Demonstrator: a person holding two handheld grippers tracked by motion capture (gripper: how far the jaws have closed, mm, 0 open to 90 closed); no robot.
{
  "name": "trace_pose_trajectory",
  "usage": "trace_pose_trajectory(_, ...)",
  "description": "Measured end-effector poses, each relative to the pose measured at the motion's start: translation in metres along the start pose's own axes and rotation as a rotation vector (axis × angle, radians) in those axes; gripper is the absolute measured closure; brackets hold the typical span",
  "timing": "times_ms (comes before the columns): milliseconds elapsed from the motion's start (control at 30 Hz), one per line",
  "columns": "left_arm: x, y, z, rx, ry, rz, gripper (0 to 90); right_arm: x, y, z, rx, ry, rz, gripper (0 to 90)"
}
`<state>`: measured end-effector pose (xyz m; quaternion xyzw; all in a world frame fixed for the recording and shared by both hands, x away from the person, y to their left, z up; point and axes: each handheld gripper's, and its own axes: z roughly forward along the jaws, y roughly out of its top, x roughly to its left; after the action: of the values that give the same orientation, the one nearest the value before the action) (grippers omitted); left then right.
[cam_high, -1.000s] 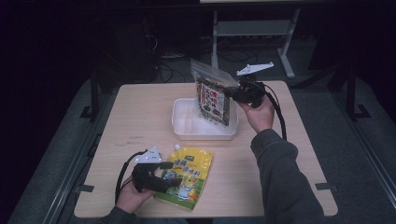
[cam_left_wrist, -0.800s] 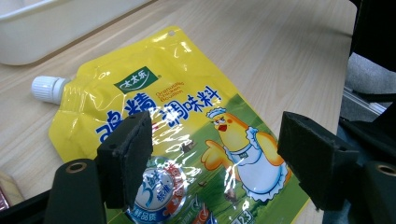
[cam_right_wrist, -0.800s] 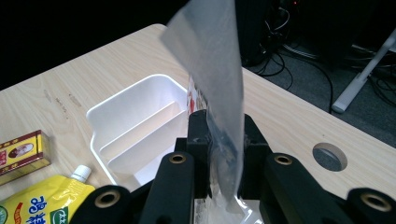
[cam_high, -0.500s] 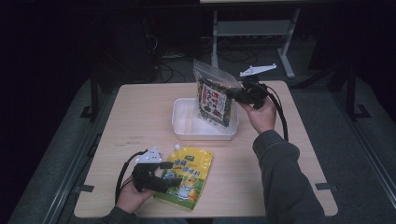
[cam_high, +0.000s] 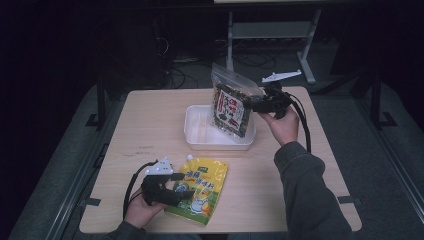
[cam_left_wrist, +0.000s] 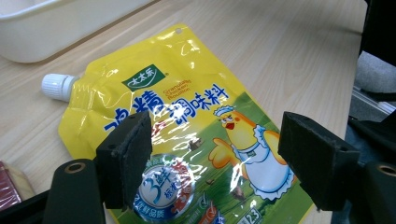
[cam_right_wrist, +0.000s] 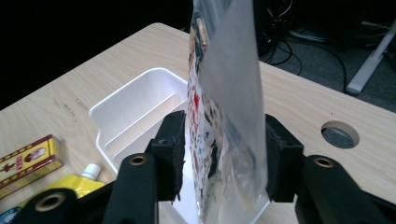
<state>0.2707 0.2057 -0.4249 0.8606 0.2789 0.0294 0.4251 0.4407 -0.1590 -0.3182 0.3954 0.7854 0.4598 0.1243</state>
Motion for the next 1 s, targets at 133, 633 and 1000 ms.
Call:
trace_pose_trajectory(133,0.0,0.0,-0.001,0.0,0.013,0.0,25.2,-0.001,-0.007,-0.005,0.0,0.013,0.016,51.1)
trace_pose_trajectory(633,-0.001,-0.002,0.001,0.025,0.036,0.011,25.2,-0.006,-0.026,-0.023,0.023,0.026,0.048,46.4)
trace_pose_trajectory(1000,-0.001,-0.002,0.0,0.028,0.046,0.01,24.9,-0.004,-0.038,-0.031,0.056,0.054,0.06,44.0)
